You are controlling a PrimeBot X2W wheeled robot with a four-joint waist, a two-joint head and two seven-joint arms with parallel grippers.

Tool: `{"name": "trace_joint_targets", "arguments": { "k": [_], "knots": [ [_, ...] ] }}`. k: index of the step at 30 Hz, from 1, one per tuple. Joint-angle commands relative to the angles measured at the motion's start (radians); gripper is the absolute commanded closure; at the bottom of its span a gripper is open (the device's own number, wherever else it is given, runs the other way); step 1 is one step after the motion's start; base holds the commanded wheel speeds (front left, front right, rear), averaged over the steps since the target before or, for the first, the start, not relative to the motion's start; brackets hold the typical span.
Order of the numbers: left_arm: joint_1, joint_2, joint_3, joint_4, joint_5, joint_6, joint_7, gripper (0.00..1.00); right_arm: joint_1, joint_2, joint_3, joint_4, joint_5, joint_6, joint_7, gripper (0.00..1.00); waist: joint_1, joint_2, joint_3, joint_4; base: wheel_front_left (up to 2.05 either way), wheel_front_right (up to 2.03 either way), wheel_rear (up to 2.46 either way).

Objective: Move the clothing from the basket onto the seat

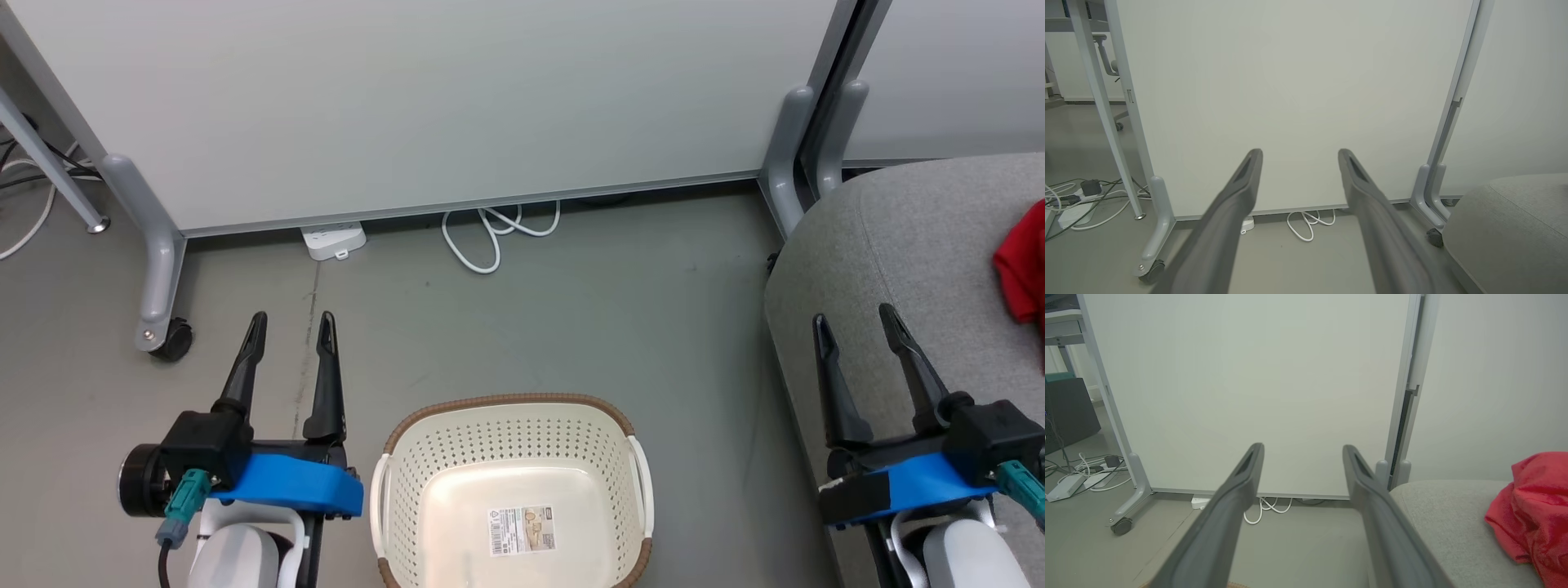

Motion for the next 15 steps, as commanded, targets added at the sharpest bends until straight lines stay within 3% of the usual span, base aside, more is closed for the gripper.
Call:
{"name": "trace_joint_targets", "arguments": {
  "k": [1, 15],
  "knots": [
    [0.017, -0.002, 0.01, -0.001, 0.008, -0.004, -0.003, 0.0, 0.023, 0.004, -0.005, 0.005, 0.004, 0.0, -0.003, 0.0, 0.0002, -0.0001, -0.009, 0.007, 0.0, 0.0, 0.0],
    [0.089, -0.006, 0.019, 0.013, -0.021, -0.015, -0.003, 0.0, 0.096, 0.02, -0.03, 0.031, 0.025, 0.0, -0.003, 0.0, 0.0002, -0.0001, -0.058, 0.029, 0.0, 0.0, 0.0]
  ]
}}
